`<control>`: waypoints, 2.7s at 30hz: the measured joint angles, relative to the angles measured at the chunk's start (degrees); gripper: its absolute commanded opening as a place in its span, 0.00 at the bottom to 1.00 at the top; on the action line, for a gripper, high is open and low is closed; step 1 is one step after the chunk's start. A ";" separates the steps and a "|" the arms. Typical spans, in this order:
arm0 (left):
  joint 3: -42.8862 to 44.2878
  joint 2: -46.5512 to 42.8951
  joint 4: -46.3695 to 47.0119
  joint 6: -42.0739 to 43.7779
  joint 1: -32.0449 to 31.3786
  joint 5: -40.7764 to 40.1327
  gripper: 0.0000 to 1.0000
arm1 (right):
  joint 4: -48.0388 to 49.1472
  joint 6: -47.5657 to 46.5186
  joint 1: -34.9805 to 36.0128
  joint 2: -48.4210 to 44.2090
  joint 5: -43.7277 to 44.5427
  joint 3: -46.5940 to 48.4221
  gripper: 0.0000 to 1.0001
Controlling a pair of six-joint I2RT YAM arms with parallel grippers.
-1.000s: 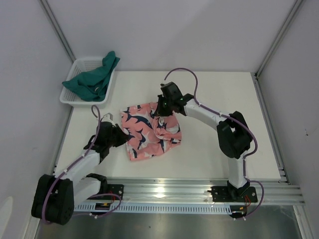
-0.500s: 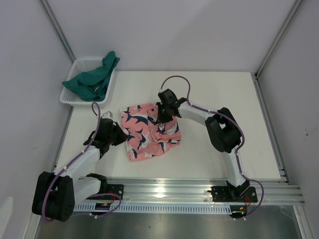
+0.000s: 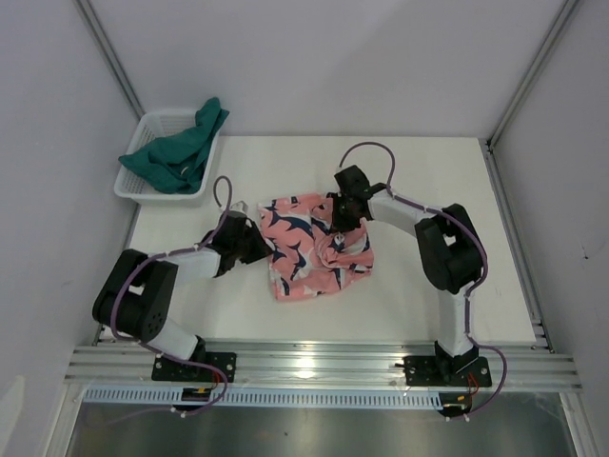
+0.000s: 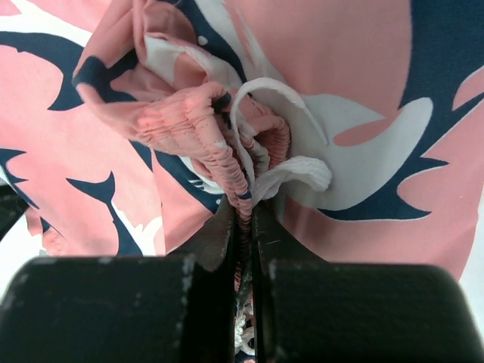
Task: Fold and stack the shorts
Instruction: Fold the shorts
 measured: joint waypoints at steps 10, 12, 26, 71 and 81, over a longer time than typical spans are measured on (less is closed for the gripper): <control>4.59 6.12 3.04 -1.18 -3.61 0.13 0.28 | -1.44 -0.44 -0.96 -4.98 0.59 -2.36 0.00; 4.59 6.10 2.93 -1.16 -3.61 0.09 0.27 | -2.10 -0.44 -1.11 -6.45 0.35 -2.27 0.00; 3.72 -2.25 -1.75 -0.07 -3.61 -2.58 0.18 | -7.80 -0.83 -1.01 -15.32 -1.86 4.74 0.00; 6.36 7.48 1.77 1.33 -3.89 -2.21 0.16 | -3.74 4.15 3.72 -17.22 -5.75 8.02 0.00; 6.36 7.48 1.81 1.33 -4.35 -2.19 0.15 | 7.21 9.62 4.11 -11.37 -7.19 -1.36 0.00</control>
